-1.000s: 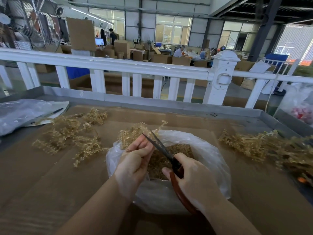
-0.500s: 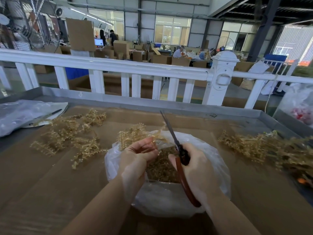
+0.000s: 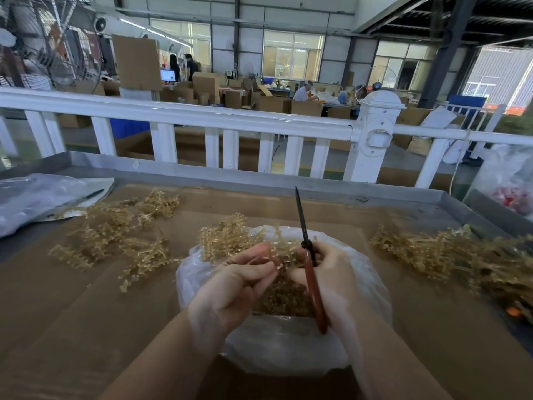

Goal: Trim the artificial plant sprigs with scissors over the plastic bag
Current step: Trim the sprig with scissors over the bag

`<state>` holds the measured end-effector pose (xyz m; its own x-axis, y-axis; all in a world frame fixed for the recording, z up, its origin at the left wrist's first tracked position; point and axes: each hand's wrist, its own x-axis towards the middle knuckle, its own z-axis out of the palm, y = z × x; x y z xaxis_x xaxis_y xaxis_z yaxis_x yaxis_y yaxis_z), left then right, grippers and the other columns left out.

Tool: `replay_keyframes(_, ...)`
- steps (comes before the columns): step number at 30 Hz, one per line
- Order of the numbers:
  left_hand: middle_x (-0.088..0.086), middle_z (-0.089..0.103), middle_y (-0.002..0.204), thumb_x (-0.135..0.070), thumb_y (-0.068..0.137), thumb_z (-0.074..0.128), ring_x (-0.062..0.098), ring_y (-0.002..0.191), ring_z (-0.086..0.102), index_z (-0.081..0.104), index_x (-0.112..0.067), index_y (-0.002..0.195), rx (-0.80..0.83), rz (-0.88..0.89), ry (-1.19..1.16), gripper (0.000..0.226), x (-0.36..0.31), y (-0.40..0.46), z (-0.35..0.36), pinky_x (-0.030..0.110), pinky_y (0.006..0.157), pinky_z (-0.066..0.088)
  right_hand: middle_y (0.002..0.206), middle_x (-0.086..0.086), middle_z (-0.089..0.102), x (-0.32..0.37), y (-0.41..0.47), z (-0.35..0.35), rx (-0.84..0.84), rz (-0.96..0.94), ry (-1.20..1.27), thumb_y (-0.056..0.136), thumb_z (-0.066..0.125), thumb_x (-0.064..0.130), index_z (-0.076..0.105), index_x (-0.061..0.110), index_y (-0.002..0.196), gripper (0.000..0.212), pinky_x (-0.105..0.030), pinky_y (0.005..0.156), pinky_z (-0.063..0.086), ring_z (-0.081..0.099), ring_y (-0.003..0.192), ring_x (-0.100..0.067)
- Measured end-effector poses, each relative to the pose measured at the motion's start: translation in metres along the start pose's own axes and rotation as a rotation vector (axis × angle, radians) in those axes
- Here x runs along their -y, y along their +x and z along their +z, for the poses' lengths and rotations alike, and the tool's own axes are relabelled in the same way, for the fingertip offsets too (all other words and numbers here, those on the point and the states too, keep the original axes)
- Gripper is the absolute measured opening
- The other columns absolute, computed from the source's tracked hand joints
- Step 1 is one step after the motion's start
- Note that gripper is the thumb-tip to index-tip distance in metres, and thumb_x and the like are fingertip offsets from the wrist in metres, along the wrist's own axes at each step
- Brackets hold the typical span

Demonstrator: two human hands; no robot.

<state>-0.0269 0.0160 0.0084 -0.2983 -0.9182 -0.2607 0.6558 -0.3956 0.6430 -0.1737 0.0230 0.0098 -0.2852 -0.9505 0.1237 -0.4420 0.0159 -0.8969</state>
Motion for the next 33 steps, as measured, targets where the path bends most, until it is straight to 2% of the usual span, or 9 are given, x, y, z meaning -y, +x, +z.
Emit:
replay_keyframes(2,0.018,0.072,0.079,0.018,0.059,0.056,0.023,0.067,0.072,0.076,0.001,0.078,0.030,-0.064,-0.146,0.032,0.000,0.000,0.002,0.028,0.054,0.059,0.076,0.006,0.067,-0.002,-0.003,0.004,-0.044,-0.072,-0.089,0.077,0.072,0.003,0.064,0.024,0.081,0.023,-0.015,0.061,0.048,0.065,0.075,-0.011)
replay_keyframes(4,0.019,0.072,0.082,0.015,0.059,0.056,0.025,0.067,0.072,0.076,0.000,0.079,0.055,-0.065,-0.237,0.033,0.005,0.000,0.006,0.034,0.052,0.059,0.082,0.002,0.068,-0.002,-0.008,0.010,-0.049,-0.095,-0.106,0.079,0.070,0.006,0.067,0.020,0.088,0.017,-0.029,0.074,0.053,0.065,0.082,-0.017)
replay_keyframes(7,0.013,0.072,0.081,0.011,0.061,0.057,0.020,0.064,0.071,0.073,-0.008,0.090,0.060,-0.027,-0.246,0.039,0.012,0.002,0.009,0.036,0.053,0.059,0.080,0.002,0.069,0.000,-0.015,0.011,-0.031,-0.141,-0.062,0.081,0.070,0.012,0.069,0.018,0.090,0.011,-0.034,0.076,0.053,0.065,0.081,-0.015)
replay_keyframes(10,0.007,0.067,0.073,0.010,0.062,0.058,0.017,0.064,0.070,0.068,-0.012,0.098,0.054,0.053,-0.216,0.043,0.017,0.004,0.005,0.036,0.062,0.060,0.080,0.003,0.070,0.003,-0.019,0.002,0.079,-0.184,-0.050,0.080,0.073,0.013,0.069,0.019,0.090,0.013,-0.021,0.072,0.053,0.065,0.079,-0.008)
replay_keyframes(15,0.004,0.068,0.064,0.016,0.060,0.056,0.017,0.064,0.071,0.066,-0.008,0.101,0.010,0.175,-0.127,0.049,0.024,0.006,0.000,0.028,0.056,0.058,0.076,0.007,0.068,0.005,-0.020,-0.009,0.265,-0.208,-0.145,0.077,0.072,0.005,0.067,0.018,0.089,0.018,-0.011,0.064,0.050,0.065,0.074,-0.006)
replay_keyframes(20,0.008,0.072,0.071,0.025,0.071,0.051,0.016,0.066,0.072,0.067,-0.005,0.096,-0.091,0.191,-0.090,0.042,0.029,0.011,-0.010,0.025,0.055,0.057,0.077,0.010,0.066,-0.006,-0.024,-0.009,0.159,-0.256,-0.185,0.085,0.070,0.030,0.064,0.025,0.088,0.008,-0.015,0.071,0.051,0.063,0.076,-0.002)
replay_keyframes(23,0.005,0.071,0.067,0.025,0.073,0.050,0.013,0.063,0.070,0.067,-0.005,0.094,-0.100,0.213,-0.079,0.041,0.030,0.013,-0.011,0.022,0.053,0.056,0.072,0.011,0.064,-0.011,-0.028,-0.010,0.117,-0.276,-0.245,0.084,0.065,0.047,0.060,0.028,0.082,0.020,-0.013,0.064,0.046,0.059,0.072,0.001)
replay_keyframes(28,0.008,0.073,0.078,0.025,0.073,0.051,0.015,0.070,0.072,0.067,-0.006,0.097,-0.116,0.230,-0.081,0.042,0.031,0.018,-0.015,0.024,0.059,0.058,0.067,0.010,0.056,-0.016,-0.034,-0.010,0.123,-0.314,-0.400,0.084,0.059,0.057,0.049,0.030,0.078,0.029,-0.013,0.059,0.038,0.054,0.068,-0.001)
replay_keyframes(33,0.009,0.073,0.081,0.023,0.075,0.048,0.015,0.071,0.072,0.066,-0.006,0.097,-0.130,0.243,-0.157,0.040,0.030,0.020,-0.017,0.021,0.056,0.056,0.078,0.013,0.053,-0.023,-0.040,-0.005,0.121,-0.383,-0.534,0.083,0.054,0.061,0.046,0.035,0.090,0.028,-0.013,0.062,0.031,0.049,0.078,-0.004)
